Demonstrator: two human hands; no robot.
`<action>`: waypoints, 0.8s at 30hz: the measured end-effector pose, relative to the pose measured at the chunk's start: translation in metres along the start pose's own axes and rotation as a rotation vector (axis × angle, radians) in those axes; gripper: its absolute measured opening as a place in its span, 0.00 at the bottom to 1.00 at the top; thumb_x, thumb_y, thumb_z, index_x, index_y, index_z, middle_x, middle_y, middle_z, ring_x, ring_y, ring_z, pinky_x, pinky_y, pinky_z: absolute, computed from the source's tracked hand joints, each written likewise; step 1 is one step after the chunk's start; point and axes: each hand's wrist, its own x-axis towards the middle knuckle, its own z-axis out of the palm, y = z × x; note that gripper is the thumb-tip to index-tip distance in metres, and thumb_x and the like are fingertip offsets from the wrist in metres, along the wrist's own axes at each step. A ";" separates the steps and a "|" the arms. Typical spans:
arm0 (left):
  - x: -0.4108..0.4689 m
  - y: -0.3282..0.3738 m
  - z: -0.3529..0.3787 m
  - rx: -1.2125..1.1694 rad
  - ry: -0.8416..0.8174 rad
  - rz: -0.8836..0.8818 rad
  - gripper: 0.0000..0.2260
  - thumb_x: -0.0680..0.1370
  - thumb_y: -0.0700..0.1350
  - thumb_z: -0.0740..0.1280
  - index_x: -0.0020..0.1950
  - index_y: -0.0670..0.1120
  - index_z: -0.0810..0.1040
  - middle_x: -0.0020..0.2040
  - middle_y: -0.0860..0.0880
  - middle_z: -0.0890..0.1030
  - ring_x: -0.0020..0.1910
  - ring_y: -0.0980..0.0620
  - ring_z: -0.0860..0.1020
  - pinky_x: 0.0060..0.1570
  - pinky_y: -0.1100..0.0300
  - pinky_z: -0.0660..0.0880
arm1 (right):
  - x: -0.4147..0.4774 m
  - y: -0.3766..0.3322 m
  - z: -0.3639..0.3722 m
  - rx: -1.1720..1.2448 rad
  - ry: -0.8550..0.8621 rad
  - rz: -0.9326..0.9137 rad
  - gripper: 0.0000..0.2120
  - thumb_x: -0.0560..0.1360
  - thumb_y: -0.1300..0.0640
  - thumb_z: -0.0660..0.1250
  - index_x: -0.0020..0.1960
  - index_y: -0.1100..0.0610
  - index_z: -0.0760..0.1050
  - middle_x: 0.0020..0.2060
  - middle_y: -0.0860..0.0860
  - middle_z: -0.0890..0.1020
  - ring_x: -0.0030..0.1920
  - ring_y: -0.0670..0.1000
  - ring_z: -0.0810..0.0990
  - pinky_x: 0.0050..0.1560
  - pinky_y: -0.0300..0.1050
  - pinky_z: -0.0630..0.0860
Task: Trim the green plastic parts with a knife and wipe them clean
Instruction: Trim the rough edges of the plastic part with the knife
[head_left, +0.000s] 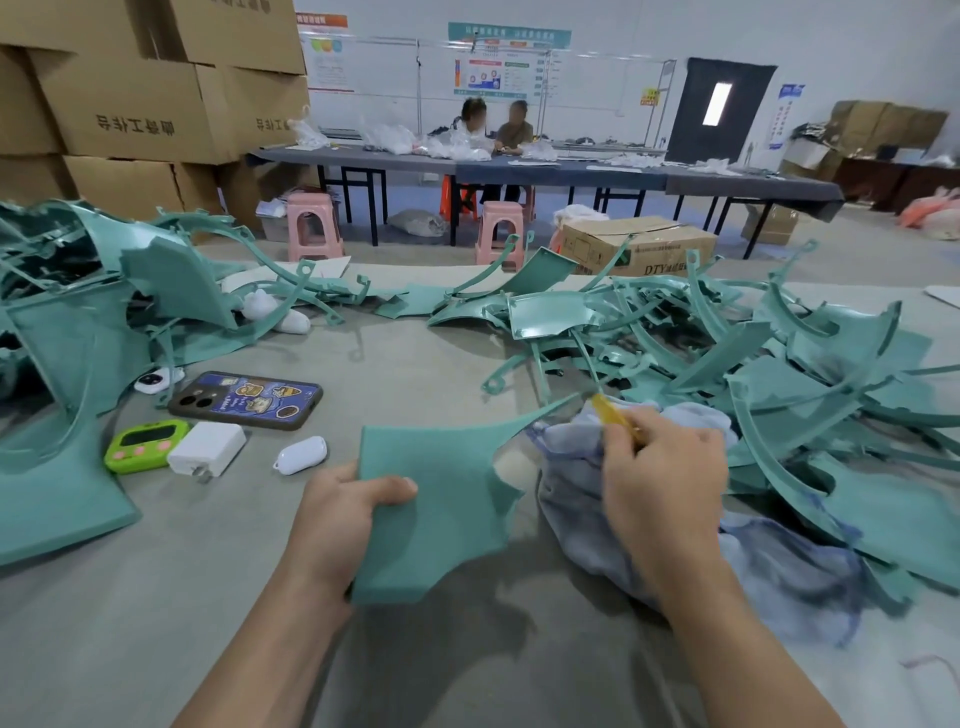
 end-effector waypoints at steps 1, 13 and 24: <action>0.000 0.000 0.001 0.004 -0.002 -0.005 0.10 0.73 0.31 0.67 0.42 0.42 0.87 0.42 0.37 0.86 0.33 0.39 0.84 0.27 0.51 0.79 | 0.002 0.004 -0.004 0.019 0.063 0.047 0.12 0.79 0.58 0.64 0.36 0.51 0.75 0.30 0.46 0.77 0.44 0.60 0.71 0.45 0.45 0.57; -0.001 0.002 0.002 -0.098 0.113 0.001 0.11 0.79 0.41 0.69 0.39 0.45 0.88 0.41 0.42 0.87 0.34 0.45 0.86 0.25 0.58 0.78 | -0.022 -0.015 0.008 0.306 -0.303 -0.263 0.11 0.76 0.59 0.68 0.36 0.52 0.76 0.30 0.48 0.75 0.32 0.49 0.72 0.33 0.45 0.67; -0.004 0.006 0.000 -0.070 0.057 -0.069 0.10 0.78 0.41 0.69 0.40 0.41 0.87 0.40 0.40 0.86 0.32 0.43 0.85 0.24 0.57 0.77 | -0.011 -0.007 -0.002 0.316 -0.466 -0.117 0.11 0.79 0.61 0.70 0.41 0.48 0.84 0.29 0.47 0.80 0.30 0.43 0.72 0.35 0.44 0.70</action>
